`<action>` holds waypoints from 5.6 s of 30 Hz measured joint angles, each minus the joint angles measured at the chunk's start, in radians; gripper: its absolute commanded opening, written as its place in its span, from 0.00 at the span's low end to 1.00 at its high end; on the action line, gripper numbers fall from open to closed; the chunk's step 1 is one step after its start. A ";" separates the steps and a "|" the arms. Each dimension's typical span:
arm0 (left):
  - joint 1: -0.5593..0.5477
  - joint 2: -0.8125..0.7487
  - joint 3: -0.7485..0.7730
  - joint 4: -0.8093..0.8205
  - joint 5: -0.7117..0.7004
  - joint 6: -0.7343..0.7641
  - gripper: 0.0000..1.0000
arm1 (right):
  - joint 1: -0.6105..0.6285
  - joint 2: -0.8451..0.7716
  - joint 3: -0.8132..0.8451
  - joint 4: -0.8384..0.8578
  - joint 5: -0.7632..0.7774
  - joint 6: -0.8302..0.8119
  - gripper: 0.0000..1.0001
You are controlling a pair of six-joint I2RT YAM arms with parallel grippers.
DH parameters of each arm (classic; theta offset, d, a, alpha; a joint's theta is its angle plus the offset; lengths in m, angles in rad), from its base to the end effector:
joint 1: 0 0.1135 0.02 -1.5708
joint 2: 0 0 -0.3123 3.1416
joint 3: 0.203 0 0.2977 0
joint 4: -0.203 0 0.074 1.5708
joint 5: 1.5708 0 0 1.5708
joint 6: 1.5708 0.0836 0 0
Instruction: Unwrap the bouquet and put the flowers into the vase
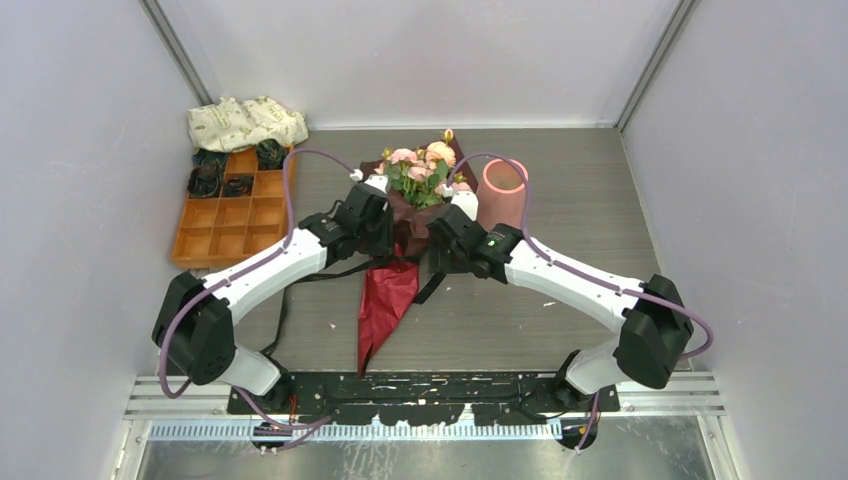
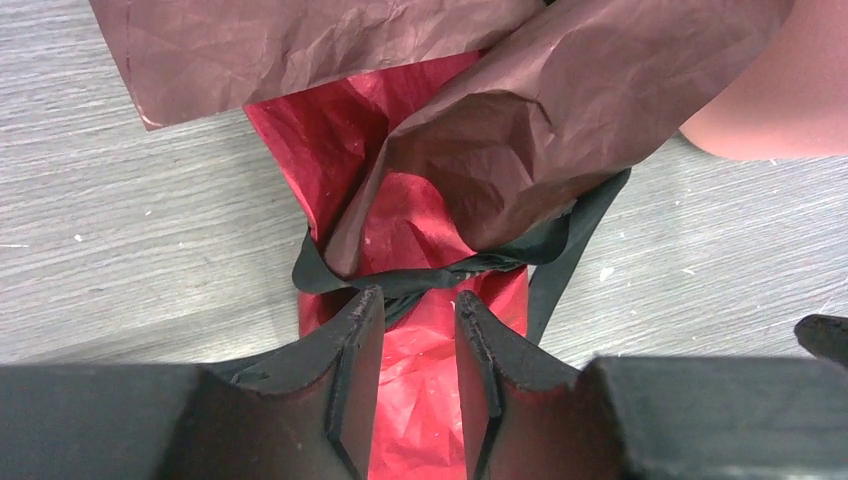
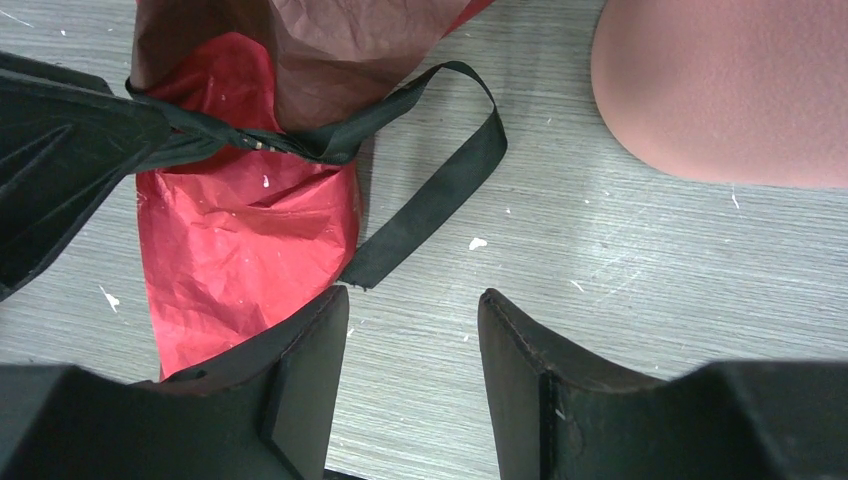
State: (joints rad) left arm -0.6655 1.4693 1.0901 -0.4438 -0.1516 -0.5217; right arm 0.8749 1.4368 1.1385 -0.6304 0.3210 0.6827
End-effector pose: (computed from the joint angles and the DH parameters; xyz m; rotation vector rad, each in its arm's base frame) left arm 0.3130 -0.2296 0.2572 0.1017 2.4134 -0.3779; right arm 0.2552 0.2643 0.2719 -0.1039 2.4534 0.2902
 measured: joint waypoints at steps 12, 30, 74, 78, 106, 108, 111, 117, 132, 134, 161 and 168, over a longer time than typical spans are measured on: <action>0.000 0.008 -0.008 -0.045 0.002 -0.041 0.34 | 0.000 0.001 -0.007 0.007 -0.001 0.005 0.56; 0.000 0.161 0.021 -0.058 -0.022 -0.051 0.00 | 0.002 0.001 -0.026 0.034 -0.015 0.016 0.56; 0.000 0.086 0.038 -0.063 -0.046 -0.224 0.42 | 0.026 0.001 -0.134 0.153 -0.065 0.055 0.55; 0.000 0.059 0.016 -0.024 -0.051 -0.240 0.42 | 0.026 0.001 -0.135 0.156 -0.069 0.055 0.55; 0.000 0.182 0.000 0.002 -0.045 -0.270 0.00 | 0.027 -0.004 -0.169 0.190 -0.080 0.066 0.55; 0.000 0.148 -0.006 0.002 -0.038 -0.277 0.00 | 0.027 -0.004 -0.170 0.194 -0.080 0.069 0.55; 0.000 0.037 -0.028 -0.005 -0.030 -0.282 0.00 | 0.027 -0.004 -0.172 0.203 -0.084 0.073 0.55; 0.000 -0.227 -0.050 -0.032 -0.032 -0.282 0.00 | 0.028 0.001 -0.171 0.225 -0.092 0.073 0.52; 0.000 -0.455 -0.156 -0.164 -0.082 -0.282 0.00 | 0.040 0.204 0.013 0.280 -0.119 0.023 0.50; 0.000 -0.498 -0.146 -0.198 -0.092 -0.278 0.00 | 0.041 0.237 0.043 0.285 -0.119 0.014 0.50; 0.000 -0.829 0.106 -0.567 -0.400 -0.157 0.03 | 0.042 0.377 0.207 0.201 -0.011 -0.064 0.51; 0.000 -0.706 -0.111 -0.484 -0.255 -0.181 0.06 | 0.041 0.397 0.267 0.155 0.022 -0.107 0.22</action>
State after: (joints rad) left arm -0.6659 0.7628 0.9787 -0.9279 -0.4065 -0.7029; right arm 0.9161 1.8339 1.4052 -0.4751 0.3431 0.5755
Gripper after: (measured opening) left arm 0.054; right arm 0.383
